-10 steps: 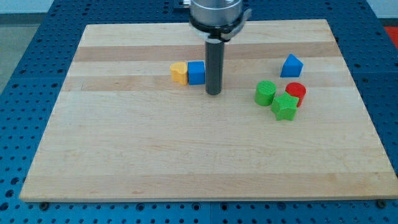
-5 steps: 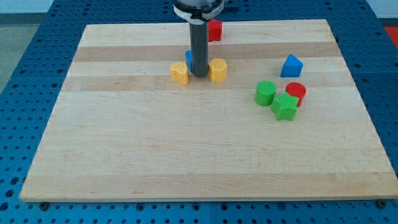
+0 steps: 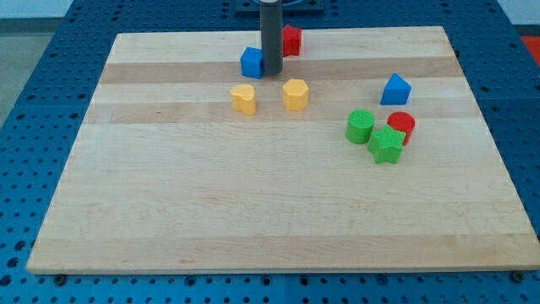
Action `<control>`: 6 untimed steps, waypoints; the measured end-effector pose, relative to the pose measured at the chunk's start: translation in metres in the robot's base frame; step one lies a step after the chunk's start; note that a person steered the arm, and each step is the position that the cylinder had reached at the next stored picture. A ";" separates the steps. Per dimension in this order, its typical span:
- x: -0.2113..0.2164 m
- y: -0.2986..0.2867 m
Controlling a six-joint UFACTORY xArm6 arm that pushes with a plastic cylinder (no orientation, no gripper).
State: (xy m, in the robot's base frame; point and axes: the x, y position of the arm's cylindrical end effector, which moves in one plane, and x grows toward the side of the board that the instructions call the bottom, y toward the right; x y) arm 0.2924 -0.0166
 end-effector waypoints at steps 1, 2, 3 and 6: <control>0.000 -0.015; -0.005 -0.029; -0.015 -0.039; -0.034 -0.094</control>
State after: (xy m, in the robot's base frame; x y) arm 0.2588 -0.1109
